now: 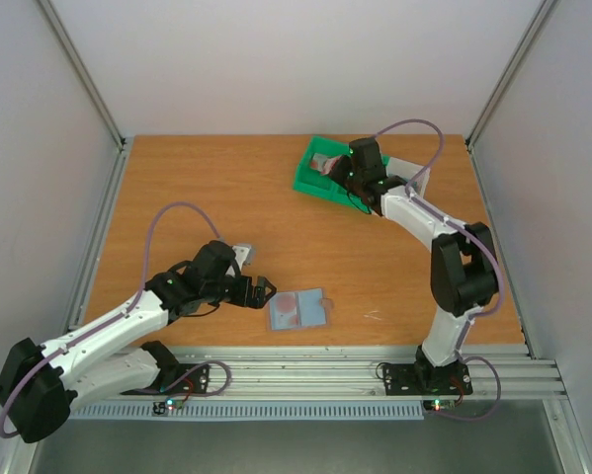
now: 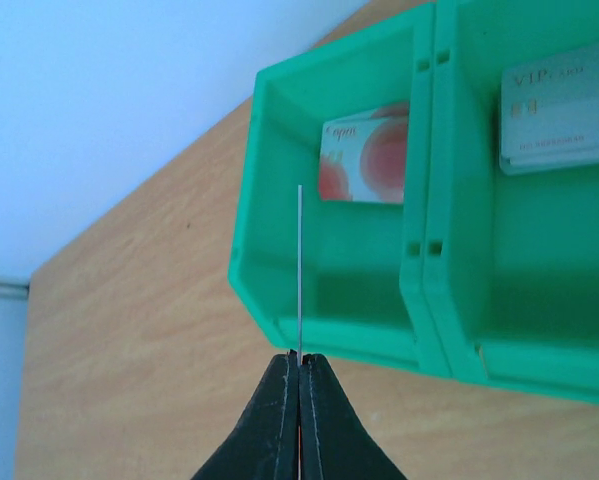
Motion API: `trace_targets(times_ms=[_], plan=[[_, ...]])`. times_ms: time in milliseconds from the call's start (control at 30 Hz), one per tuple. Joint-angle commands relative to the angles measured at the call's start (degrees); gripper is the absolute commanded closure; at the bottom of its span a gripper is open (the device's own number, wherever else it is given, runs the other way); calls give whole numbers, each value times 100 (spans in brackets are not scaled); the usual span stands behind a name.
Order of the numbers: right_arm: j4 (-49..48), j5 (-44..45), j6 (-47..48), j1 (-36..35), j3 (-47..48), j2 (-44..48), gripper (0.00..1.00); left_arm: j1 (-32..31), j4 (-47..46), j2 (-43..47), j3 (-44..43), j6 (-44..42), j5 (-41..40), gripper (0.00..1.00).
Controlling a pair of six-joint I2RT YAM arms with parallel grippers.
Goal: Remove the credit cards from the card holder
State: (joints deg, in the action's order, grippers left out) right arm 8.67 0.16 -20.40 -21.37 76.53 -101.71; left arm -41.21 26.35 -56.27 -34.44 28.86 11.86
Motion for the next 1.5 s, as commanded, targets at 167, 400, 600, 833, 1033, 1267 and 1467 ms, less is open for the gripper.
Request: trace_targets(times_ms=[167, 400, 600, 833, 1033, 1267, 1467], plan=[[-336, -297, -369, 297, 1088, -1174, 99, 24, -385, 73, 146, 315, 291, 1], [135, -350, -387, 343, 1962, -1919, 99, 21, -415, 44, 128, 335, 389, 1], [505, -429, -400, 379, 2518, -2400, 99, 26, -316, 61, 104, 288, 392, 1], [711, -397, -340, 379, 3104, -2893, 99, 24, -292, 205, 155, 265, 439, 1], [964, -289, -241, 383, 3564, -3267, 99, 23, -278, 256, 197, 243, 398, 1], [992, -127, -187, 409, 3734, -3407, 99, 30, -289, 226, 207, 251, 394, 1], [1244, -144, -117, 479, 3969, -3494, 86, 28, -223, 151, 184, 191, 323, 1]])
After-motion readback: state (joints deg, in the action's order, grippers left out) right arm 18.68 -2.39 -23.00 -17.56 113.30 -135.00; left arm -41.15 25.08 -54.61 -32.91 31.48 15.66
